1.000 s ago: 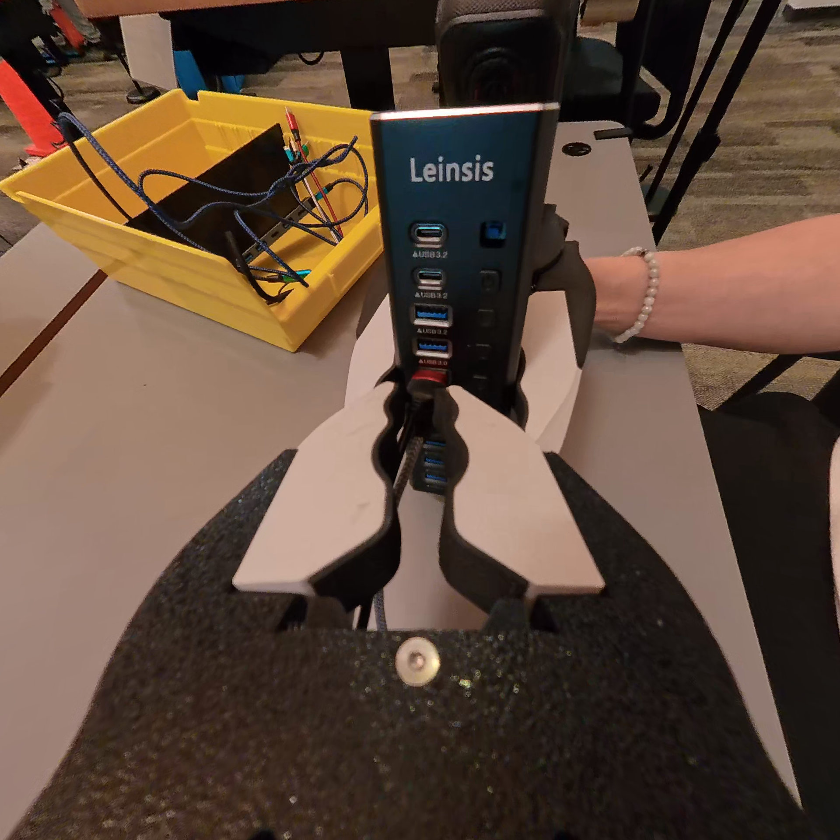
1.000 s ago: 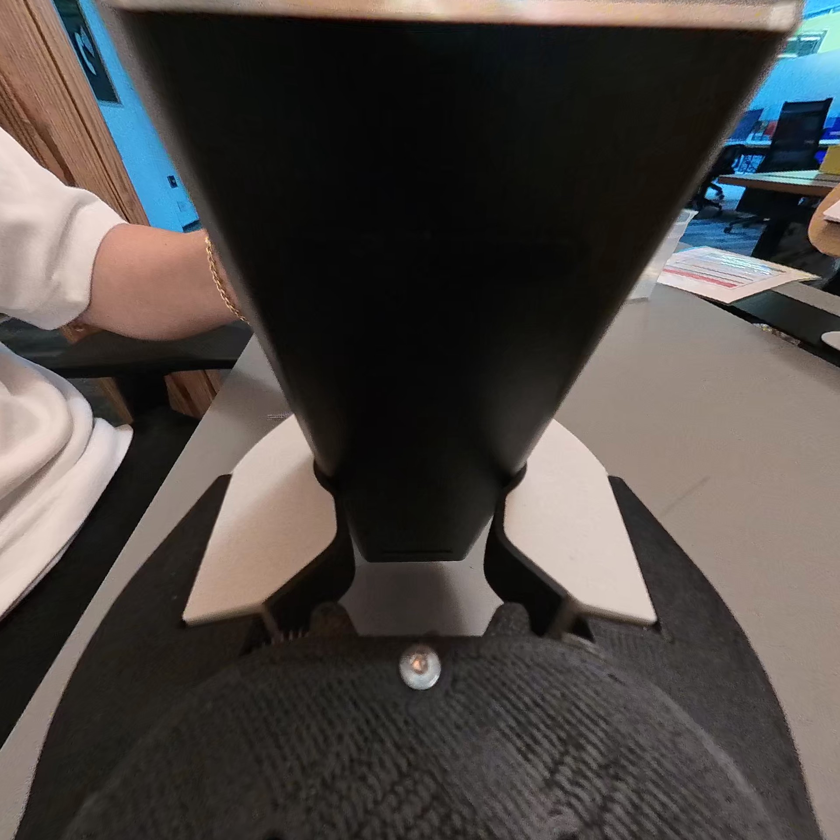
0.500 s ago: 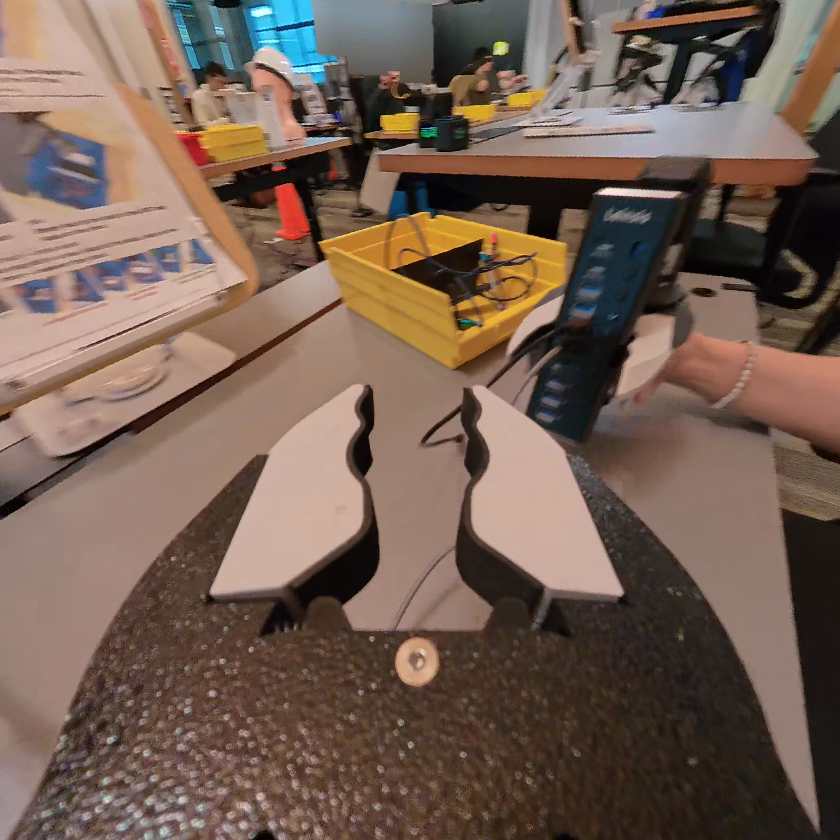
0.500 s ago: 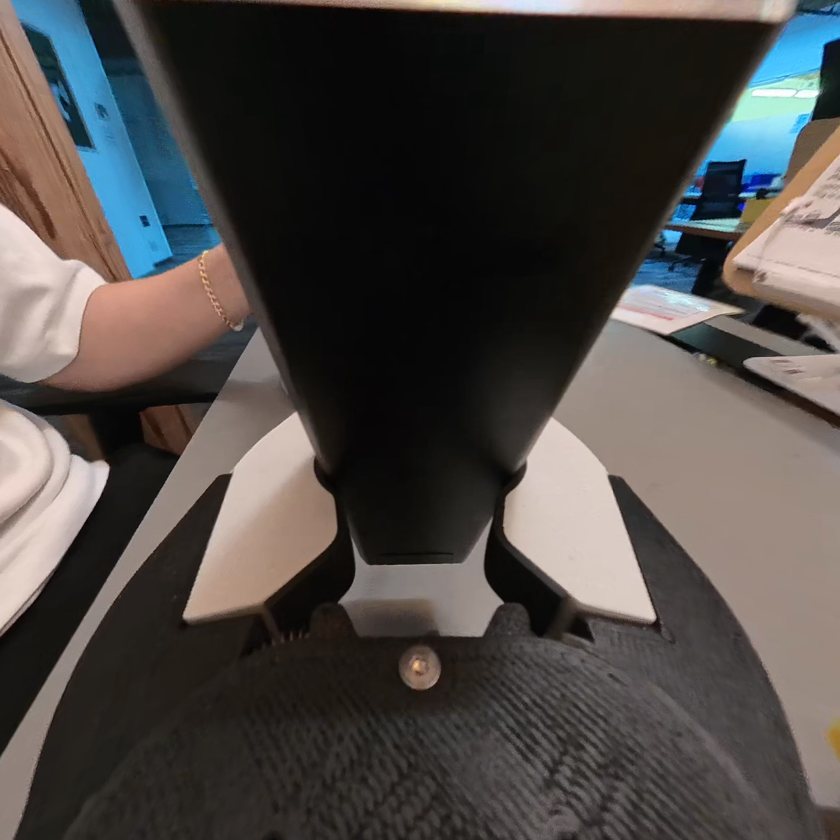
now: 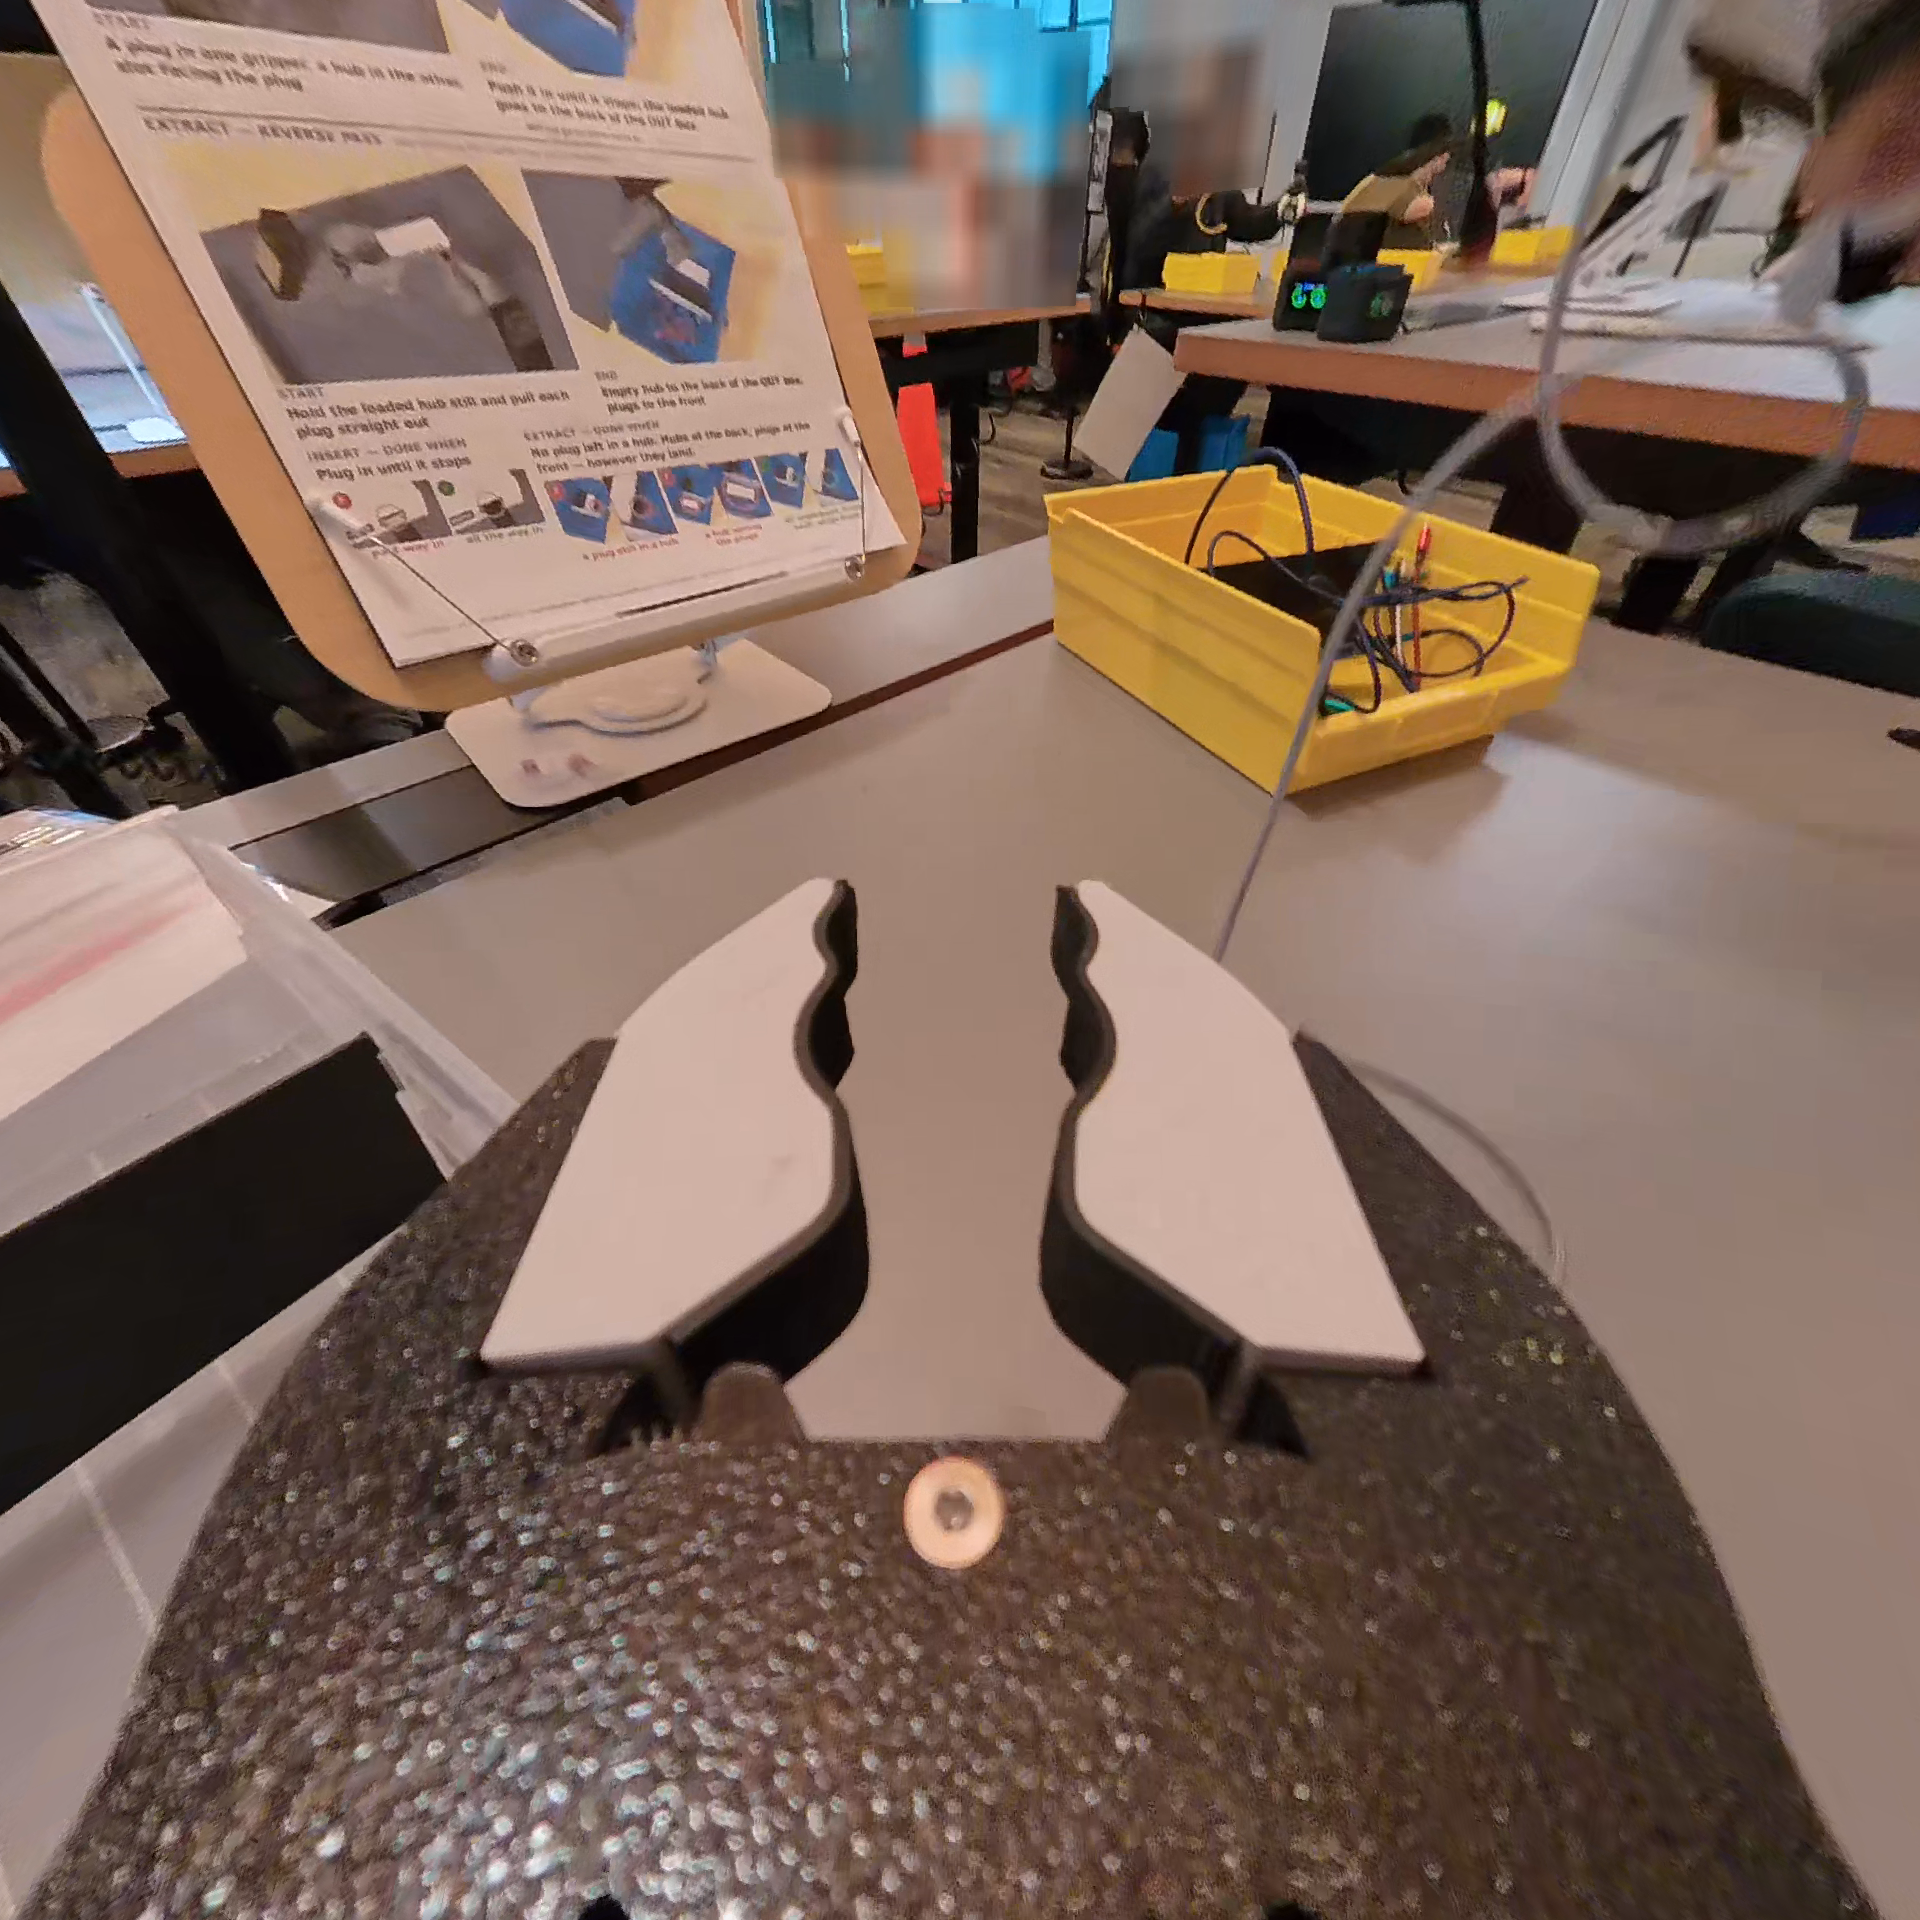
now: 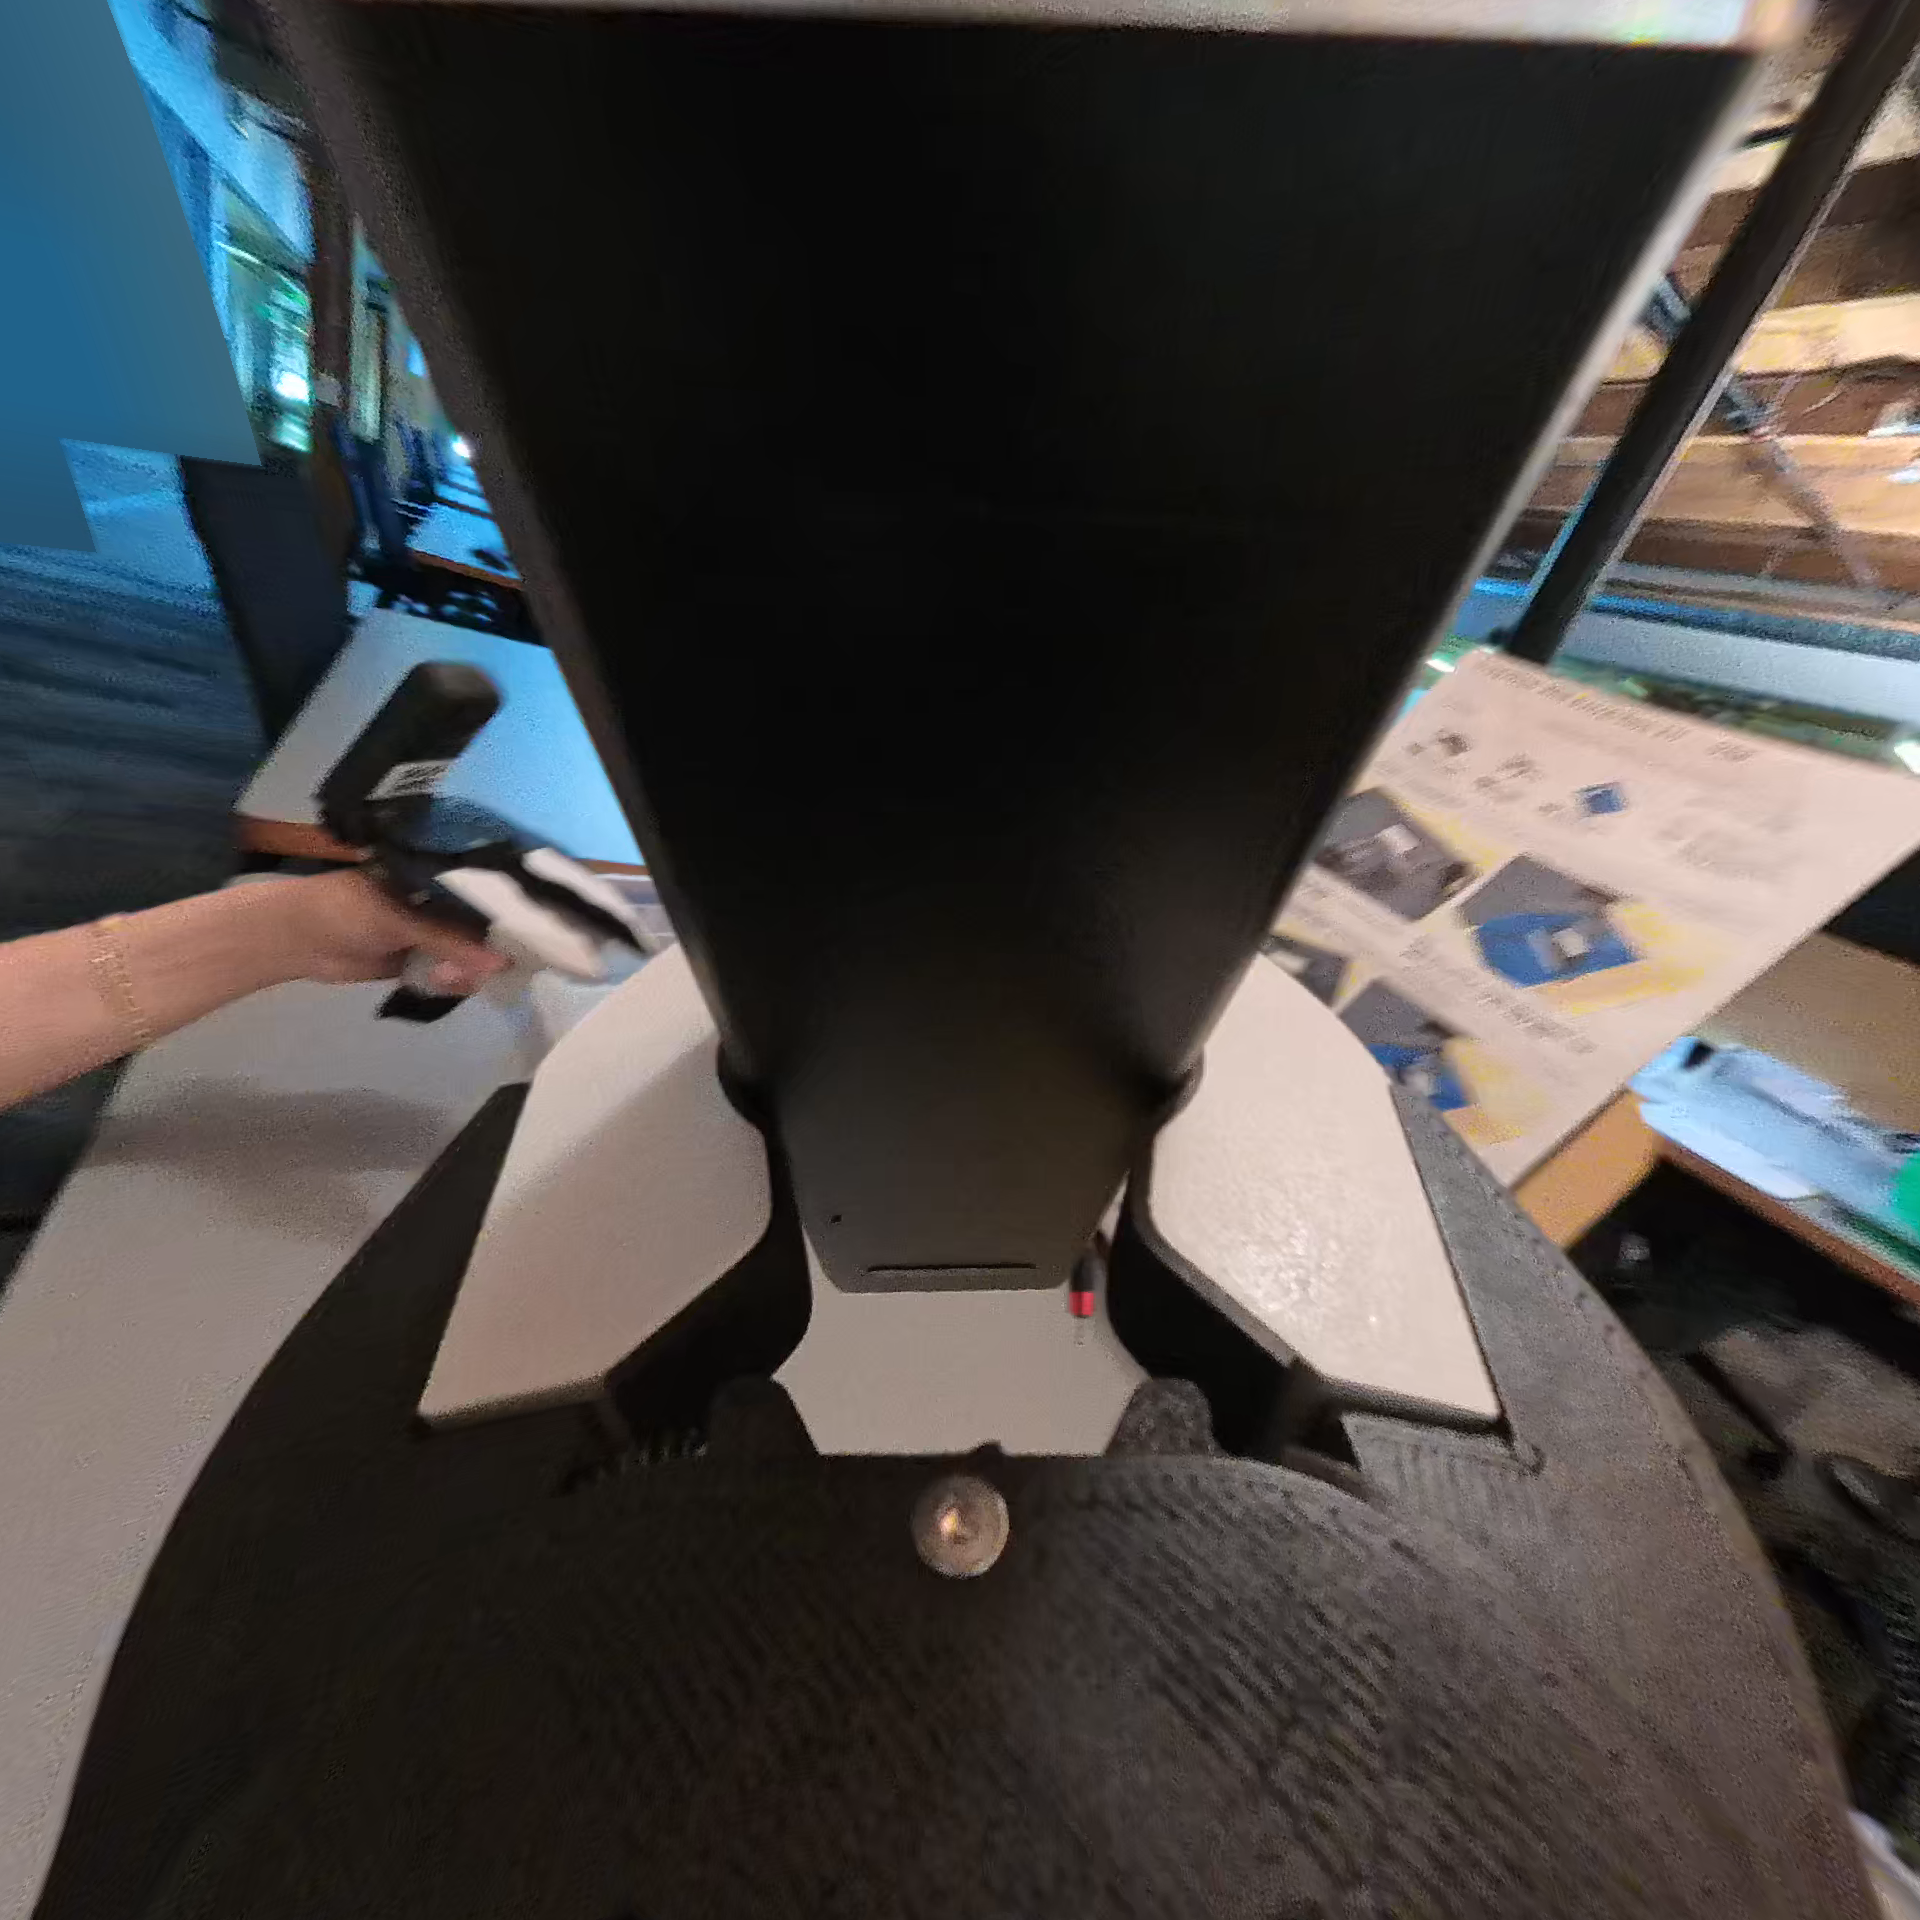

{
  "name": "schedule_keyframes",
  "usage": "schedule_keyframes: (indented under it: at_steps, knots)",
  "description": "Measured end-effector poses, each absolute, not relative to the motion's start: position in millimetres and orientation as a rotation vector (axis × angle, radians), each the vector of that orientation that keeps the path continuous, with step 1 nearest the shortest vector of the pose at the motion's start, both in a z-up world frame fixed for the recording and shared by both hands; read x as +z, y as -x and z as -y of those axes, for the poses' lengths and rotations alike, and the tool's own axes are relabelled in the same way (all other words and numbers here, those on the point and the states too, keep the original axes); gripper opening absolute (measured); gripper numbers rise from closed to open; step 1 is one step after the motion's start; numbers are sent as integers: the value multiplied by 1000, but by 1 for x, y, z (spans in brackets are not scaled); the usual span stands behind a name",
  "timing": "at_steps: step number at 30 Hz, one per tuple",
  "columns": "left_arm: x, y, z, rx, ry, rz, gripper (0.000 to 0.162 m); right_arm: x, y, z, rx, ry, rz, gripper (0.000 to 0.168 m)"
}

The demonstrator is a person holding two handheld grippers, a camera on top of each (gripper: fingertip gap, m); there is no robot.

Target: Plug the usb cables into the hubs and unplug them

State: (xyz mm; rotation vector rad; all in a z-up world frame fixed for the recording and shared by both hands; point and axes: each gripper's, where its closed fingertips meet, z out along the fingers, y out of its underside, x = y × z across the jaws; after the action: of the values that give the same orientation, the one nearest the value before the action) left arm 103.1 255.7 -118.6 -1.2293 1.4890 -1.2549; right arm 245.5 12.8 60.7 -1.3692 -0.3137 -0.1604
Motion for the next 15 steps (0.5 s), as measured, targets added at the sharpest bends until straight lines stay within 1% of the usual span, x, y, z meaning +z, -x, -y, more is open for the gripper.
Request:
schedule_keyframes:
  at_steps: [4,11,15]
  knots:
    - [-126,-104,-252,-1238,1225,-1542,36,158,-293,-14,-302,1326,268,72]
    - [-136,-108,-245,-1221,1234,-1602,36,366,-332,-12,-499,1189,208,73]
    - [-142,-110,-238,-1224,1228,-1647,36,461,-349,14,-660,1104,127,73]
